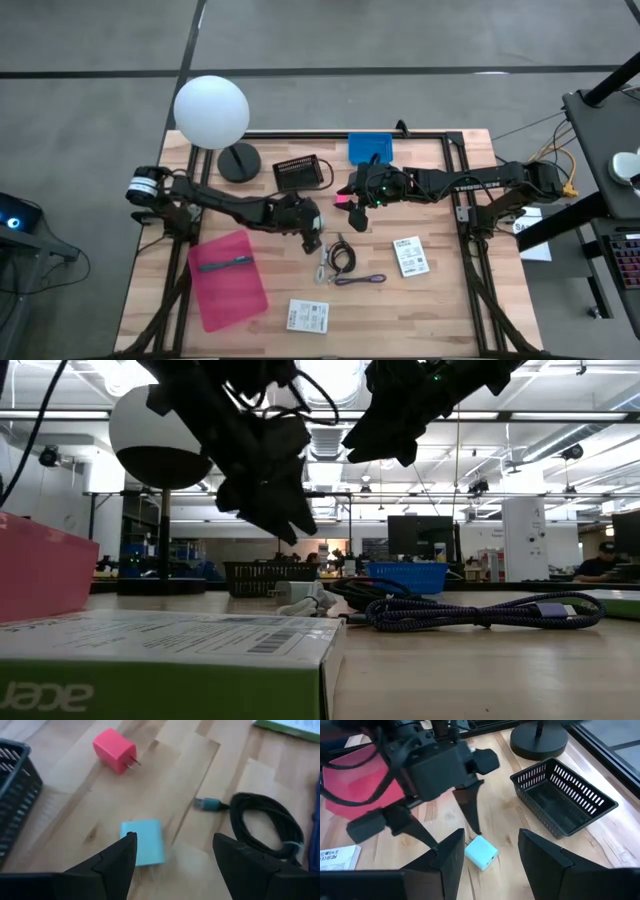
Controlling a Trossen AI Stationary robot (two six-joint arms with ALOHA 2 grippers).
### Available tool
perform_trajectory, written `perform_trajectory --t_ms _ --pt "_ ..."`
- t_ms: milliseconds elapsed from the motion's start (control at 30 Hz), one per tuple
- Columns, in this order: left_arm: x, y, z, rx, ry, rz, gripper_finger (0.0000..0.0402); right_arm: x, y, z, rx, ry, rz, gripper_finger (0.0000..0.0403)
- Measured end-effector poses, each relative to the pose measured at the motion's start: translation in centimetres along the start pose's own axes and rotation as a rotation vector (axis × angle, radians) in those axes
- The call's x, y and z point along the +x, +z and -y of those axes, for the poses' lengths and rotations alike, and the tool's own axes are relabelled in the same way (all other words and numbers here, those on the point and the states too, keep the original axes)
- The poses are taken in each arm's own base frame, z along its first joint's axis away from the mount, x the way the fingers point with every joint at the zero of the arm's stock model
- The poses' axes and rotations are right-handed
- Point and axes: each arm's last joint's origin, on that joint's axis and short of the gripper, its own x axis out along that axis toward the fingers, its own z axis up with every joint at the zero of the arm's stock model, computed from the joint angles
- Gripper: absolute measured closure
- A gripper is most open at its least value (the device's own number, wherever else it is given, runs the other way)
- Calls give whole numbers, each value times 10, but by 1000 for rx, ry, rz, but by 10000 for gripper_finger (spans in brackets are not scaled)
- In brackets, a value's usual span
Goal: Pick and place items into bin
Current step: Put the light blue charger adapter into the blue bin
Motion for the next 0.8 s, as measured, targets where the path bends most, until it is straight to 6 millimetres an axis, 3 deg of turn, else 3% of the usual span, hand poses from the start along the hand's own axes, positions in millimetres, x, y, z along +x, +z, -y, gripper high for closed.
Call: perform_trajectory --t_ms 800 --pt "40 -6 -19 24 26 -86 157 1 -4 1 -9 -3 -12 229"
